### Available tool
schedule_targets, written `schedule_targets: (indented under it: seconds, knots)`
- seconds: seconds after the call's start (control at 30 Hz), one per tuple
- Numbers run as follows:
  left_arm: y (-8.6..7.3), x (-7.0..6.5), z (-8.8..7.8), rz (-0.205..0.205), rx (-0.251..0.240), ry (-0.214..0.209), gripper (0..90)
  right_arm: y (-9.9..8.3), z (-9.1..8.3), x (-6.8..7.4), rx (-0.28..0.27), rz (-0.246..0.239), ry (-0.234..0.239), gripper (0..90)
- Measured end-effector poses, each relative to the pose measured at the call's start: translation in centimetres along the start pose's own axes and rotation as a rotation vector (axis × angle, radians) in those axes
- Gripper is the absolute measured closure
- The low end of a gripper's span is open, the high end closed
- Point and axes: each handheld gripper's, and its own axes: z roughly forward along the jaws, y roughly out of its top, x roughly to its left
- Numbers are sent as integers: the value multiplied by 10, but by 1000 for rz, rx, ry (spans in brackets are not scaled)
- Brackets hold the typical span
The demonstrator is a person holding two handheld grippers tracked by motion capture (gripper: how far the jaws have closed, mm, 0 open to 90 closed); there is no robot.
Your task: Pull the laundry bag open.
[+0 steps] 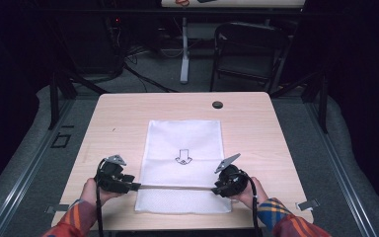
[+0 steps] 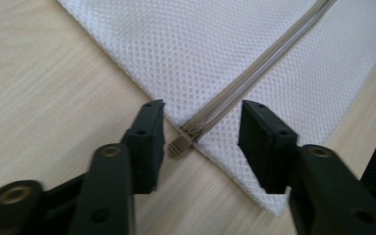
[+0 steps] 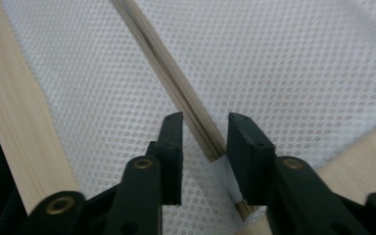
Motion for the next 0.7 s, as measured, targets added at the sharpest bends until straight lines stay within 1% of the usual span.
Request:
schedule_targets:
  seconds: [0.03,0.07,0.1,0.13,0.17,0.2,0.23,0.27,0.3,0.33,0.37,0.43,0.47,0.5,0.53,0.6,0.7]
  knots:
    - [0,1,-2,0,-2,9,414,1,-3,1,-14,5,-11,552]
    - [-1,1,-3,-12,-14,11,347,1,-7,0,-20,4,-21,491]
    - [-1,1,-6,-17,-19,14,319,1,-11,-1,-32,16,-36,438]
    - [-1,2,-8,-21,-28,29,282,0,-14,-2,-36,20,-61,381]
    - [-2,2,-10,-23,-26,44,250,-2,-18,-4,-44,31,-80,327]
    - [-2,2,-12,-32,-36,61,229,-4,-22,-7,-43,47,-91,270]
    - [-3,3,-15,-34,-41,73,214,-6,-27,-9,-36,67,-115,226]
    - [-3,4,-17,-41,-44,80,196,-8,-30,-11,-58,88,-128,193]
    - [-5,5,-19,-53,-55,93,177,-11,-36,-15,-57,107,-133,153]
    - [-7,7,-22,-68,-63,96,167,-13,-40,-17,-60,120,-154,135]
    - [-8,8,-23,-75,-67,101,155,-17,-45,-21,-77,135,-170,113]
    - [-11,11,-26,-89,-85,122,149,-23,-51,-26,-73,157,-201,71]
    - [-13,13,-28,-97,-91,128,140,-27,-54,-29,-74,177,-208,57]
    - [-15,15,-29,-104,-94,132,131,-31,-56,-32,-77,194,-225,48]
    - [-17,16,-31,-114,-98,136,125,-35,-59,-34,-78,208,-233,34]
    - [-20,19,-32,-133,-98,147,107,-43,-63,-40,-77,234,-263,17]
    - [-24,24,-32,-161,-98,159,82,-57,-68,-48,-68,286,-286,0]
